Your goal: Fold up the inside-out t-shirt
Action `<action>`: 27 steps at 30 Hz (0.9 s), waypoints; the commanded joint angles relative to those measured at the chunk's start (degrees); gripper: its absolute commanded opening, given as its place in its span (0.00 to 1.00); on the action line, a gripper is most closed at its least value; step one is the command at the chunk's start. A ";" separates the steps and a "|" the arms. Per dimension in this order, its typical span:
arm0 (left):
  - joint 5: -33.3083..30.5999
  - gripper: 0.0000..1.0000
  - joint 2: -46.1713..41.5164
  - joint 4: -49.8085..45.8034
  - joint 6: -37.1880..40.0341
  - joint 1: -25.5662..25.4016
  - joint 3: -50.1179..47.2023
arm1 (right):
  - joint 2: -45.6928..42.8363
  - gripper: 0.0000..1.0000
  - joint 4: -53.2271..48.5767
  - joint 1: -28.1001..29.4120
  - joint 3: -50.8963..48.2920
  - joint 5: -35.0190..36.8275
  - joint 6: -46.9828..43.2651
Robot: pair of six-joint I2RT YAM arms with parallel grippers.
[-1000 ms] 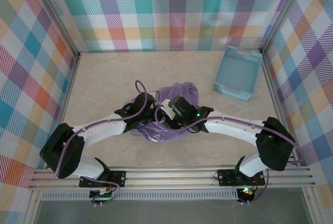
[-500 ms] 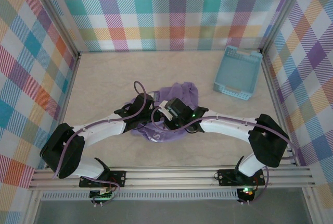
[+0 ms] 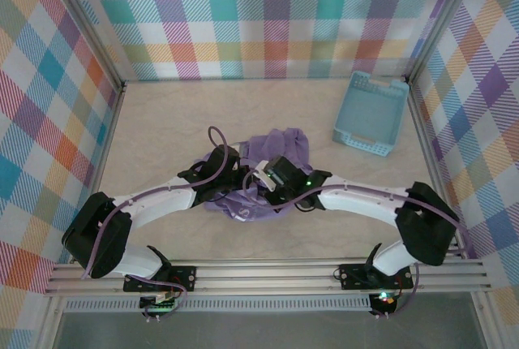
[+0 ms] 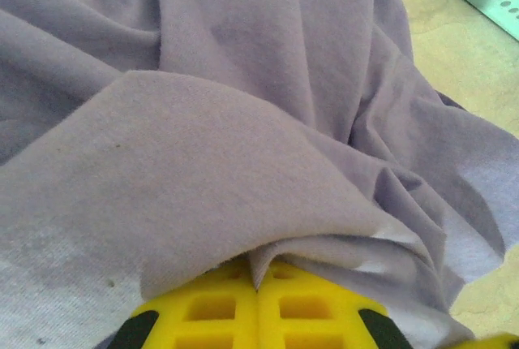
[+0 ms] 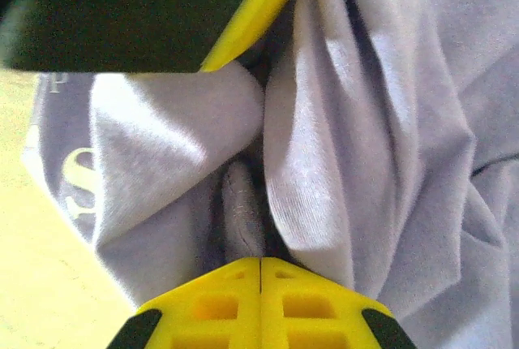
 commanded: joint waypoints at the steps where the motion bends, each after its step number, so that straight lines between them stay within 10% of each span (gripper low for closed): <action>1: -0.11 0.00 -0.11 0.23 -0.06 0.51 0.53 | -6.24 0.00 5.72 -0.09 -2.15 -2.71 4.02; 19: -4.68 0.46 -7.43 -4.61 -0.08 -7.57 -3.04 | -21.77 0.00 21.71 -3.39 -23.12 -0.24 22.47; 27: -0.43 0.33 -1.01 0.49 -4.06 -9.37 -3.83 | -19.07 0.06 14.85 -3.36 -20.50 -1.86 20.23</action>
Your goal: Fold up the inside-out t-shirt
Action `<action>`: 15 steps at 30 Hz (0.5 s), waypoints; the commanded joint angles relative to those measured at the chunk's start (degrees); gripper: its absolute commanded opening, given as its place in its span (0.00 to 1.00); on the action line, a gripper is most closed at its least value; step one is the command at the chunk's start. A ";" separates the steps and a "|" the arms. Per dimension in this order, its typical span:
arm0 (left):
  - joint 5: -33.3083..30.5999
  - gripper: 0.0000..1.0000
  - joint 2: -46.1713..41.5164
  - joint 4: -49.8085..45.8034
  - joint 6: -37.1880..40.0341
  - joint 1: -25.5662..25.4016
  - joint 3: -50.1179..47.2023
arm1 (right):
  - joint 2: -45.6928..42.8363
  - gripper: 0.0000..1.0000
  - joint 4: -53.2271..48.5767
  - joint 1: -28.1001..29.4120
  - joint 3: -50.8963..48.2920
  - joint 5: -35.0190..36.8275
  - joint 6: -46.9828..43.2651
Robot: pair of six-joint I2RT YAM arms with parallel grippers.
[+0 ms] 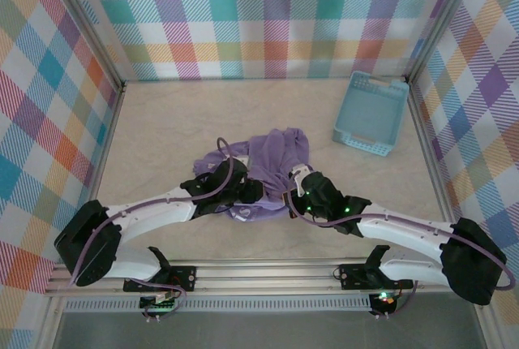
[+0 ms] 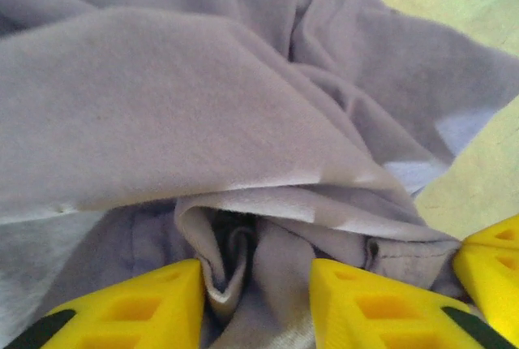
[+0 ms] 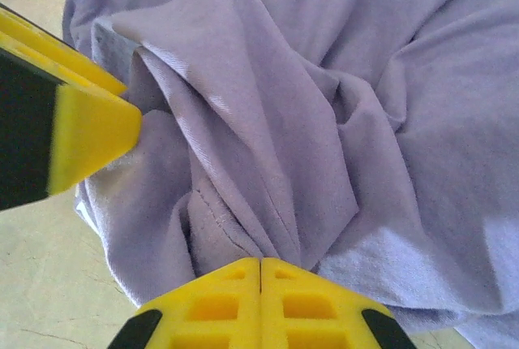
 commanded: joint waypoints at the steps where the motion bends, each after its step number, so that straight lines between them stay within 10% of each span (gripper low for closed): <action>1: 1.54 0.28 2.66 2.46 -2.17 -1.07 -1.40 | 0.48 0.10 -4.31 0.09 2.97 -1.22 -1.04; 6: -0.03 0.12 1.77 3.19 -1.60 -3.38 -1.40 | 0.51 0.31 -16.39 0.15 10.12 -3.52 -6.94; 15: -1.57 0.00 -0.47 5.95 -1.82 -5.36 -3.72 | 8.99 0.28 -26.58 1.05 21.05 -10.97 -13.91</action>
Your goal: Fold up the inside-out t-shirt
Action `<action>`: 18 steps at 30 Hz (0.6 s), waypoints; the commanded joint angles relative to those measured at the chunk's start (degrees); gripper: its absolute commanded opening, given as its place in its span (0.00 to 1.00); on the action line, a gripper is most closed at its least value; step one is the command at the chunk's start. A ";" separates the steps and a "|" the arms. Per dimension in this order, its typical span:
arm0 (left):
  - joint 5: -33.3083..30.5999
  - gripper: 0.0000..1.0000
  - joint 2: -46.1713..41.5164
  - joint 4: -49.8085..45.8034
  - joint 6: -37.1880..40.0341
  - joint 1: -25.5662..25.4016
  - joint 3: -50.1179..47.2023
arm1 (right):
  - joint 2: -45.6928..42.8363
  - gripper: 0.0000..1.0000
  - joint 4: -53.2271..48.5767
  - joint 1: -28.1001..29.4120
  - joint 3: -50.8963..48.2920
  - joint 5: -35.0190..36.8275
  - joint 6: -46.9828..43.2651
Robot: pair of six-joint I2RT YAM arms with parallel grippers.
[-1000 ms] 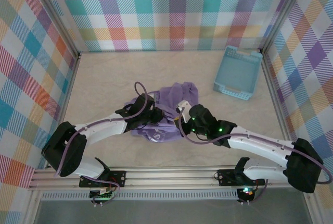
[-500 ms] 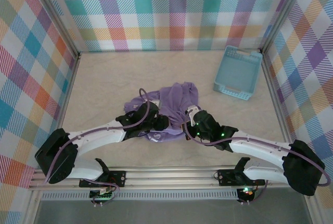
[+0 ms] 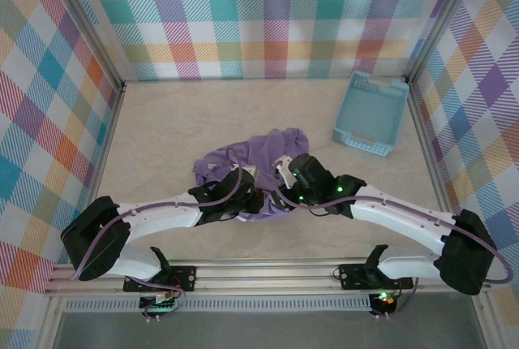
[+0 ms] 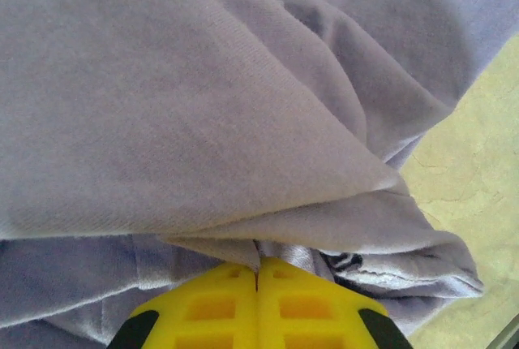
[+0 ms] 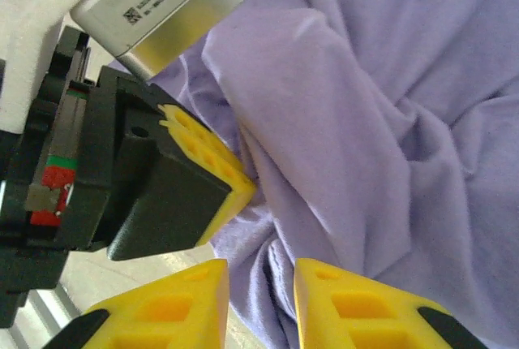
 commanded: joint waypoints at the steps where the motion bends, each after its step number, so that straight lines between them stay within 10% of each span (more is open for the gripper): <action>1: -1.58 0.00 -2.05 2.31 -0.45 -0.82 -1.35 | 3.38 0.28 -5.54 0.51 2.36 -3.25 -3.59; 18: -2.59 0.00 -4.47 2.13 -0.65 -0.82 -2.72 | 11.09 0.34 -6.63 1.74 5.86 -0.18 -5.42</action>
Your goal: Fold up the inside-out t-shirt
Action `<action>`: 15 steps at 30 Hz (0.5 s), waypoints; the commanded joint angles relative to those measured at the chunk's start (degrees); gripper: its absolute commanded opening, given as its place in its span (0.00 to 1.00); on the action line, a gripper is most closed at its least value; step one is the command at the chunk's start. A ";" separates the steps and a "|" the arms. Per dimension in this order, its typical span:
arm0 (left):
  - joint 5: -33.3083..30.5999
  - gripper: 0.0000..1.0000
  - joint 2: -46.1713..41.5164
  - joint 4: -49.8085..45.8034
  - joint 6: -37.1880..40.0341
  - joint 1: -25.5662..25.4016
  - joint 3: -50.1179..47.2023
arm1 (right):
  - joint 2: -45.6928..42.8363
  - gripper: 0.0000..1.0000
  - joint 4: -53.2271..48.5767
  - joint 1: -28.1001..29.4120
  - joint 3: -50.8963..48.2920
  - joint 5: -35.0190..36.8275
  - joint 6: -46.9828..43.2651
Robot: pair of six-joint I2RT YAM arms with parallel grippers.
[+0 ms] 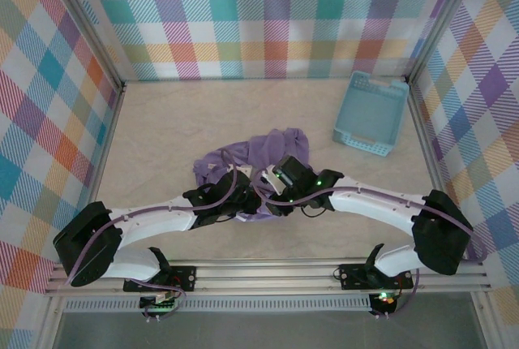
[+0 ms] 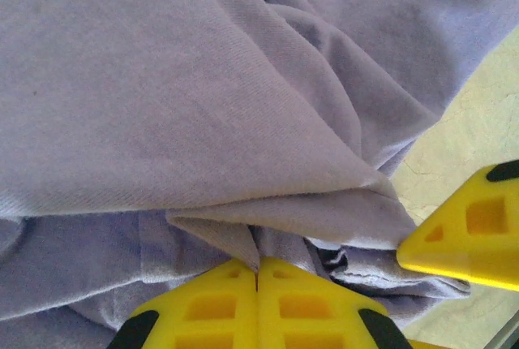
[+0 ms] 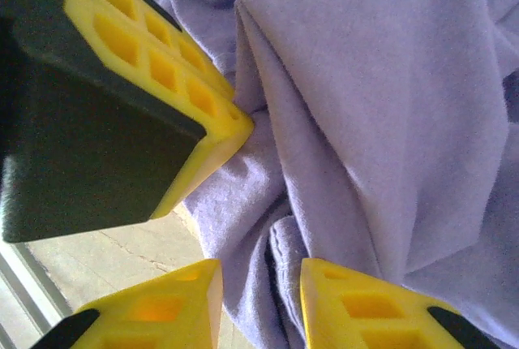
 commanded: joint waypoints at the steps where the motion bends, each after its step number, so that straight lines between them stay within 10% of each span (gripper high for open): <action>1: -1.21 0.00 -1.30 0.99 -0.47 -0.77 -0.61 | 1.50 0.35 -1.64 0.45 2.13 0.88 -1.51; 11: -1.99 0.00 -2.16 0.37 -0.25 -0.78 -0.48 | 3.79 0.37 -2.01 1.08 2.06 2.20 -1.86; 15: -2.31 0.00 -2.25 0.14 -0.37 -0.77 -0.45 | 3.56 0.21 -1.89 1.43 2.24 3.81 -1.57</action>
